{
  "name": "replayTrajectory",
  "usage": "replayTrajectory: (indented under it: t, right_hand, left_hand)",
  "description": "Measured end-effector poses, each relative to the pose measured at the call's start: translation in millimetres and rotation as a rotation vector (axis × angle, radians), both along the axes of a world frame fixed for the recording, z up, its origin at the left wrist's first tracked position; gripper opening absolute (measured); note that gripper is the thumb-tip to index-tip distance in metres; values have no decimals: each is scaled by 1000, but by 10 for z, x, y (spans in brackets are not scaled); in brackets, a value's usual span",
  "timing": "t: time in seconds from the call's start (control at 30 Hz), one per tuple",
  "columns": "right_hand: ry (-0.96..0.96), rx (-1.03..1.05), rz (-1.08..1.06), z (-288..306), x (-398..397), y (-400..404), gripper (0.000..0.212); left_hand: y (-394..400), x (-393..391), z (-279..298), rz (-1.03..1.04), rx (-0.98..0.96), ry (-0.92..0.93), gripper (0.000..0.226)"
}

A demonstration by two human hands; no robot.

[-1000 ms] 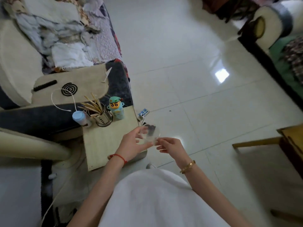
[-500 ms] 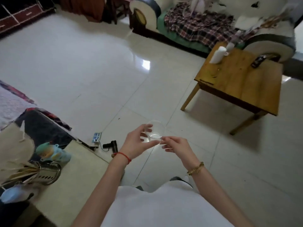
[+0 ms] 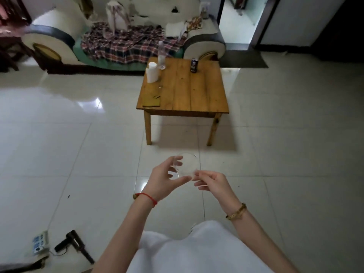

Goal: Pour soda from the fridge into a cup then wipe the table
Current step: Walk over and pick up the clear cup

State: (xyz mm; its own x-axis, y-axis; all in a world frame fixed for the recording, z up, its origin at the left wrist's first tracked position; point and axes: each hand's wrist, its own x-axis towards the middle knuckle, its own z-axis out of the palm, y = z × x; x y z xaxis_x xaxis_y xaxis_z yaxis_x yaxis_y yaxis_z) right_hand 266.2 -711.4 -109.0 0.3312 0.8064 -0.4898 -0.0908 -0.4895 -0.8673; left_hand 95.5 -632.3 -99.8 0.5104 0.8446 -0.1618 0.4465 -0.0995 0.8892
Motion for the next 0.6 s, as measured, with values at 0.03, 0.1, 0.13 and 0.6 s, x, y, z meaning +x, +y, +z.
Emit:
replayTrajectory:
  t: [0.03, 0.1, 0.13, 0.6]
  right_hand:
    - [-7, -1, -30, -1, 196, -23, 23]
    - [-16, -3, -90, 6, 554, -74, 23]
    - [-18, -3, -117, 7, 712, -95, 22]
    - [0, 19, -463, -121, 2421, 127, 21]
  left_hand:
    - [35, 219, -2, -38, 11, 1, 64]
    - [94, 633, -8, -116, 35, 6, 64]
    - [123, 822, -12, -150, 42, 6, 64]
    - [841, 2989, -92, -496, 75, 9, 62]
